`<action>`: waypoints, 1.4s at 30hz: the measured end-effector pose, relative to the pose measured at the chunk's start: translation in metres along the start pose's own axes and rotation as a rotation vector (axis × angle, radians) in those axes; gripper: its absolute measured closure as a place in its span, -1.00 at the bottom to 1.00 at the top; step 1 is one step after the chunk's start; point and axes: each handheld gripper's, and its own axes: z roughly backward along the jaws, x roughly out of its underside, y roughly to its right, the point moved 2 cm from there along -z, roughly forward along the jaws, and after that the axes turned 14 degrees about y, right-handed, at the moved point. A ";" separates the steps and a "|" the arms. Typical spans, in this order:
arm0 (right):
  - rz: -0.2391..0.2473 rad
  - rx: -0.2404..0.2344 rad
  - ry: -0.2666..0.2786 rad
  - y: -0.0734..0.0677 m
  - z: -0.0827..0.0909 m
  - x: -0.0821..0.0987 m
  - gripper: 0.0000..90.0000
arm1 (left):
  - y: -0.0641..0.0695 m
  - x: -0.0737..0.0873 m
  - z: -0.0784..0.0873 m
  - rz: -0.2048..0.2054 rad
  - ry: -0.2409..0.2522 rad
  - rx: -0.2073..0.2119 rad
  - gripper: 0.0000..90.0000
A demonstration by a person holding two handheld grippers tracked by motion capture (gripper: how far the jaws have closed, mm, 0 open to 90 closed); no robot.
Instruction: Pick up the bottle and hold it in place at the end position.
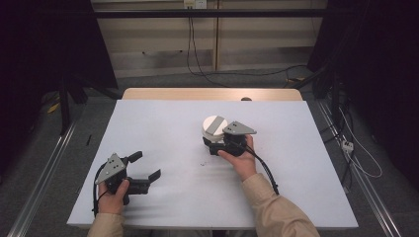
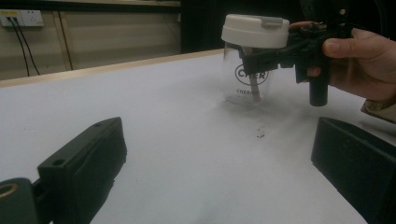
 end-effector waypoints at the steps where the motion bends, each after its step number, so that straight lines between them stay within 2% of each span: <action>1: 0.003 -0.002 -0.001 0.000 -0.001 0.000 -0.59 | 0.000 0.000 0.000 0.000 -0.001 0.000 -0.94; 19: 0.004 -0.007 -0.014 -0.001 -0.011 0.009 -0.59 | -0.002 0.002 -0.002 0.008 0.001 0.001 -0.94; 24: 0.021 -0.005 -0.016 0.000 -0.012 0.010 -0.59 | -0.002 0.001 -0.001 0.008 -0.002 0.004 -0.94; 34: 0.021 -0.002 -0.024 -0.001 -0.010 0.011 -0.59 | -0.004 0.002 -0.004 0.025 0.008 0.013 -0.93; 42: 0.025 0.001 -0.021 -0.002 -0.009 0.012 -0.59 | -0.004 0.001 -0.005 0.032 0.007 0.002 -0.93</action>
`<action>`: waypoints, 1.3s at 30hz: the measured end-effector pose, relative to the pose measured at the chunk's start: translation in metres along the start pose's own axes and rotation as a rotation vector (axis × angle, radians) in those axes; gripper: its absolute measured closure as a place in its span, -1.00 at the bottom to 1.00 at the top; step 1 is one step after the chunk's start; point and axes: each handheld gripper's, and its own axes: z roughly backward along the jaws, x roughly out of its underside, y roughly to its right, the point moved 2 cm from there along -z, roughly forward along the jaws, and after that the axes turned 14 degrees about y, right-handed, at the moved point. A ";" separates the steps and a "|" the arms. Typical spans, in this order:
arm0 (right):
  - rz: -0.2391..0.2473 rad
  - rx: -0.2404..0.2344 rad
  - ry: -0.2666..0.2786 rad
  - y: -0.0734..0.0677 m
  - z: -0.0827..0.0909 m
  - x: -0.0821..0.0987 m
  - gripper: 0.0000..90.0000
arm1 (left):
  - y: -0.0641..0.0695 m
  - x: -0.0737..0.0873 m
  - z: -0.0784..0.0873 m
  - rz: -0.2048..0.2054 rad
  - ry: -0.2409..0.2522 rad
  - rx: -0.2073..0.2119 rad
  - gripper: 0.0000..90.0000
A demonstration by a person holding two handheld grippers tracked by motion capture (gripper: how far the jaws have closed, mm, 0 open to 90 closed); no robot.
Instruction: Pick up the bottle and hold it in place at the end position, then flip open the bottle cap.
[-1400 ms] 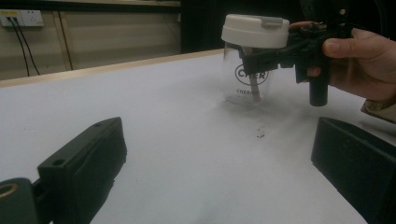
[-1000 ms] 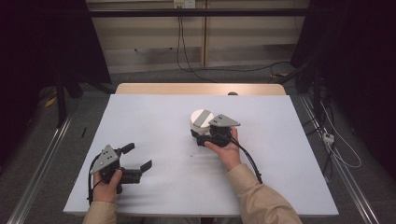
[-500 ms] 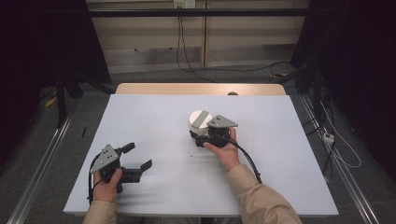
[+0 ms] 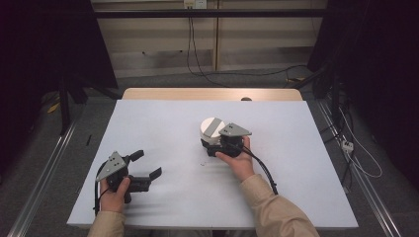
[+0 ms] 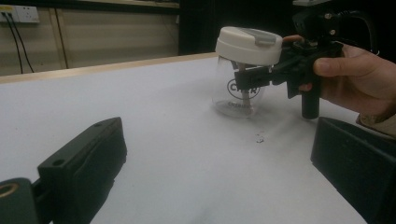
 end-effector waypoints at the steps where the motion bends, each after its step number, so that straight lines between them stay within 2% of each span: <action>1: -0.002 0.000 0.000 0.000 0.000 0.000 -0.59 | 0.000 0.000 0.000 0.002 -0.002 -0.005 -0.93; 5: -0.006 0.001 -0.003 0.000 0.000 0.000 -0.59 | 0.001 0.000 -0.002 0.011 -0.013 -0.023 -0.93; 11: -0.004 0.000 -0.005 0.000 0.000 0.000 -0.59 | 0.002 -0.002 -0.008 0.011 -0.014 -0.017 -0.93; 16: -0.005 0.004 -0.009 -0.001 0.000 0.000 -0.59 | 0.004 -0.001 -0.011 0.017 -0.034 -0.017 -0.93; 18: -0.011 0.004 -0.007 0.000 0.000 0.001 -0.59 | 0.005 -0.001 -0.012 -0.005 -0.056 -0.026 -0.93; 23: -0.009 0.003 -0.008 0.000 0.000 0.001 -0.59 | 0.007 -0.003 -0.017 0.000 -0.054 -0.019 -0.93; 31: -0.009 0.004 -0.009 0.000 0.000 0.001 -0.59 | 0.009 -0.006 -0.027 0.033 -0.035 -0.008 -0.93; 36: -0.008 0.004 -0.011 -0.001 0.001 0.001 -0.59 | 0.012 -0.007 -0.037 0.051 -0.043 0.002 -0.94; 39: -0.008 0.005 -0.013 0.000 0.001 0.001 -0.59 | 0.013 -0.008 -0.042 0.046 -0.053 0.009 -0.93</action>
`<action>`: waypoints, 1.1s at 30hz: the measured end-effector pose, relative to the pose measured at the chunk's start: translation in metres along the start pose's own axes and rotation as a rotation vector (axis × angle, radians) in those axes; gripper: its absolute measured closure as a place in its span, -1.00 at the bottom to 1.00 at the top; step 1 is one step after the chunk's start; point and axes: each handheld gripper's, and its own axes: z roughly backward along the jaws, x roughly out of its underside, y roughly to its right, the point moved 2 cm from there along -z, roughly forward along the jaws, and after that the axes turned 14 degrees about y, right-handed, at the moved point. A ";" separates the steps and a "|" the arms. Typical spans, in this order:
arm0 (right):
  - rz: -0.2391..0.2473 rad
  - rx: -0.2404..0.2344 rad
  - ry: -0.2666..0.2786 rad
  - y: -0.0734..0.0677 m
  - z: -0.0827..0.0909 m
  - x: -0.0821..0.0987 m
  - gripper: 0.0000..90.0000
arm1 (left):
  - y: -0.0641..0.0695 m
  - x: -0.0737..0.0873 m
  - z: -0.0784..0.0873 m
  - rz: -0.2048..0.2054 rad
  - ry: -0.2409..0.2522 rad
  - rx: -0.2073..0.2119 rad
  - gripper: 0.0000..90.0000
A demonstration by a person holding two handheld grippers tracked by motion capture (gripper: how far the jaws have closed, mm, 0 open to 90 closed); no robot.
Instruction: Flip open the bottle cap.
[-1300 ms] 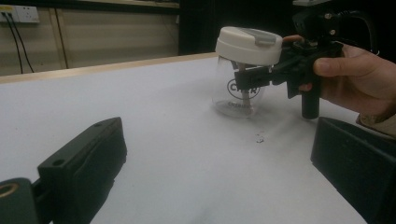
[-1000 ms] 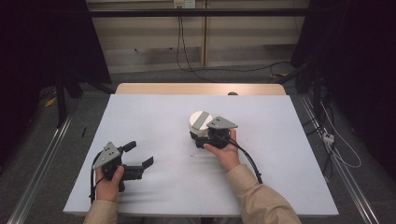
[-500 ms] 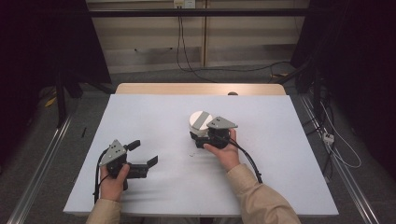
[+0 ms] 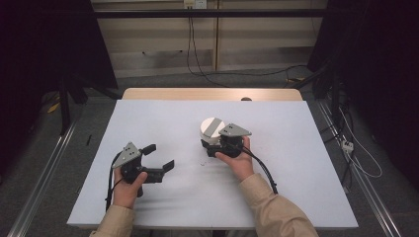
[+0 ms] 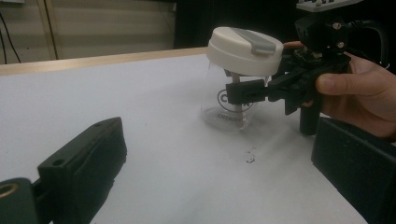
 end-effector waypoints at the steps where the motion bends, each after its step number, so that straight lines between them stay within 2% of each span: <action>1: 0.000 -0.001 -0.001 0.000 0.000 0.000 -0.59 | 0.001 0.000 -0.001 -0.001 -0.002 0.003 -0.93; 4: 0.013 0.000 -0.001 -0.001 0.000 0.000 -0.59 | 0.003 -0.002 -0.006 0.005 -0.011 0.010 -0.93; 8: -0.008 -0.004 0.003 0.001 0.000 0.001 -0.59 | 0.006 -0.007 -0.011 0.020 -0.008 0.009 -0.90; 12: -0.008 -0.006 0.001 0.001 -0.001 0.001 -0.59 | 0.009 -0.010 -0.019 0.020 -0.022 0.002 -0.90; 18: -0.003 -0.006 0.000 0.000 -0.001 0.002 -0.59 | 0.012 -0.013 -0.030 0.030 -0.030 0.017 -0.84; 27: 0.003 -0.007 -0.001 0.000 -0.001 0.002 -0.59 | 0.014 -0.016 -0.046 0.004 -0.063 0.001 -0.66; 30: 0.007 -0.009 -0.001 0.000 0.000 0.002 -0.58 | 0.015 -0.016 -0.050 0.015 -0.076 0.021 -0.44; 33: 0.011 -0.008 -0.002 0.000 0.000 0.002 -0.58 | 0.016 -0.016 -0.055 0.019 -0.093 0.036 -0.36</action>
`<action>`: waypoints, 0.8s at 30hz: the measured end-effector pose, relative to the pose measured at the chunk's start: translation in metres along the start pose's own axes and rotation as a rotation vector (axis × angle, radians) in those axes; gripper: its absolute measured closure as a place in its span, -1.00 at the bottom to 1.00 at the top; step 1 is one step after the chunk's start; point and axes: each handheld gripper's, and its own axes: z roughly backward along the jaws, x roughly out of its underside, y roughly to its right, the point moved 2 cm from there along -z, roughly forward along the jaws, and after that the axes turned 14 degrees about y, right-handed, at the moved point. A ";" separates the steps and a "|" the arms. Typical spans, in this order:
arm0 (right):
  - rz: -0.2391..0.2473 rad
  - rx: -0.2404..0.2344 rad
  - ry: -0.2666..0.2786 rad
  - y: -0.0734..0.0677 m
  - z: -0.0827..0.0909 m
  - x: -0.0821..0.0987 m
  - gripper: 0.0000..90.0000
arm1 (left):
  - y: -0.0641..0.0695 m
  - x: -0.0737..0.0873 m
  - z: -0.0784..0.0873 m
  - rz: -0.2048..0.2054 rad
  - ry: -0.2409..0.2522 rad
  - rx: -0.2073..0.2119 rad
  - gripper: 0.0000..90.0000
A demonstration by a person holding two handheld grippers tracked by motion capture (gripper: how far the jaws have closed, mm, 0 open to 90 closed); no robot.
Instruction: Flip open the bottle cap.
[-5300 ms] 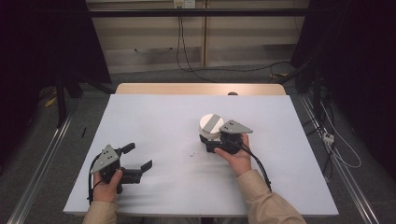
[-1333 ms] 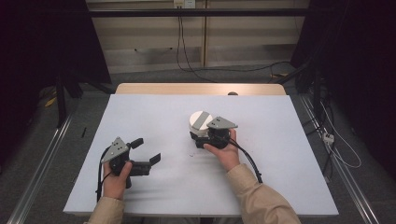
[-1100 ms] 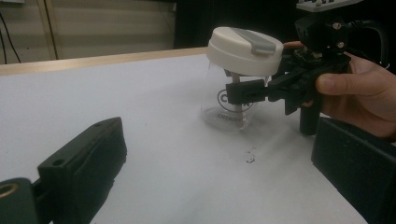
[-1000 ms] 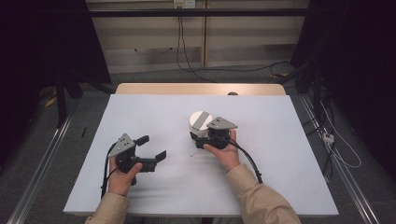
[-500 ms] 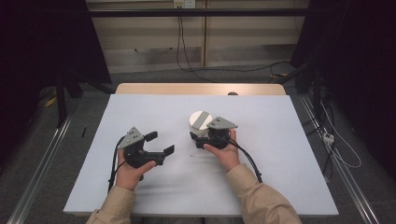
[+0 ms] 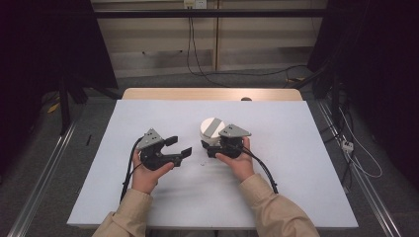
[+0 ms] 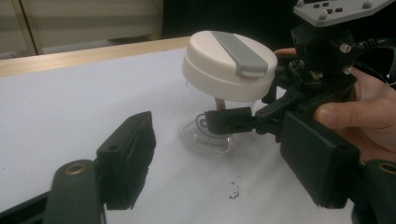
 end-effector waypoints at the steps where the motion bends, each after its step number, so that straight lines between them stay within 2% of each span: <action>1: 0.002 0.000 0.001 0.000 0.000 0.000 -0.58 | 0.000 0.000 -0.002 0.008 -0.004 0.007 -0.30; 4: -0.003 0.001 -0.001 0.000 0.000 0.000 -0.58 | 0.001 -0.001 -0.007 0.025 -0.011 0.023 -0.20; 7: -0.007 -0.001 -0.001 0.001 0.000 0.001 -0.58 | 0.002 -0.002 -0.011 0.051 -0.014 0.051 0.04; 10: -0.012 0.000 0.001 0.001 -0.001 0.001 -0.58 | 0.002 -0.002 -0.013 0.059 -0.023 0.054 0.26; 11: -0.013 0.001 0.000 0.001 -0.001 0.001 -0.58 | 0.001 -0.002 -0.014 0.067 -0.025 0.060 0.27; 13: -0.012 0.000 -0.002 0.001 -0.001 0.001 -0.58 | 0.000 -0.002 -0.015 0.080 -0.029 0.071 0.45; 20: -0.015 -0.001 -0.004 0.001 -0.001 0.001 -0.58 | 0.000 -0.007 -0.019 0.077 -0.032 0.078 0.75; 24: -0.015 -0.001 -0.006 0.001 -0.001 0.002 -0.58 | 0.001 -0.009 -0.022 0.058 -0.049 0.095 0.94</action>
